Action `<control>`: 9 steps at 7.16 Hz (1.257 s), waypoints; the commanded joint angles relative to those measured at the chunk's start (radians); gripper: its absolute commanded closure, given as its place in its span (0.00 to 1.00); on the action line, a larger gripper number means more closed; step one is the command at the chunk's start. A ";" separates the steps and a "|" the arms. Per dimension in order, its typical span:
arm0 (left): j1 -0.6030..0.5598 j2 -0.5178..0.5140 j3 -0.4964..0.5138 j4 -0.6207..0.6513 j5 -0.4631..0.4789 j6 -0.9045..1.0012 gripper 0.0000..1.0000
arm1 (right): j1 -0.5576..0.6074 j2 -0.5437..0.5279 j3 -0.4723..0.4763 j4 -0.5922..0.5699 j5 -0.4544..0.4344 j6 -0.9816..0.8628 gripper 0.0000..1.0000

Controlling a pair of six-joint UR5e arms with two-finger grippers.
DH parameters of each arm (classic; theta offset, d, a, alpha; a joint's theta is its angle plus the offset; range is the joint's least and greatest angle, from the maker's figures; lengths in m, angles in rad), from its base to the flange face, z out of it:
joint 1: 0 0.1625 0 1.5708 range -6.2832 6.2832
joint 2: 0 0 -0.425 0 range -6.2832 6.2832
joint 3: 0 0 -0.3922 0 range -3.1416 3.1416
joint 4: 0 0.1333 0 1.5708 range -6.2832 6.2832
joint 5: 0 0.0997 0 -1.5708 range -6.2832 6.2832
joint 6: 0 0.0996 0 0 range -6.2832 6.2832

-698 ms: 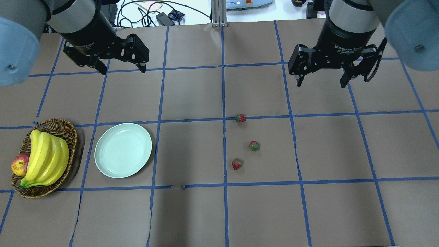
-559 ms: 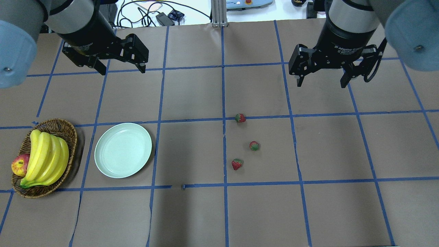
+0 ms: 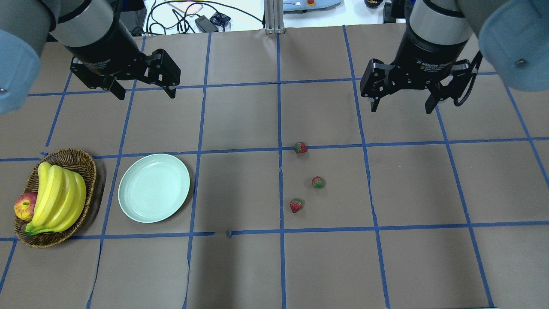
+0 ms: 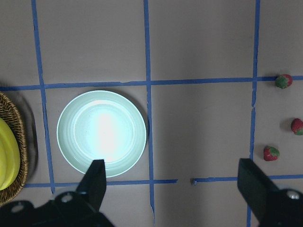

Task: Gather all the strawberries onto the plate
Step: 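Move the right gripper toward the three red strawberries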

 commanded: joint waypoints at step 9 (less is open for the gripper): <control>0.006 0.002 0.001 -0.001 -0.006 0.001 0.00 | 0.016 0.009 0.032 -0.012 0.015 0.045 0.00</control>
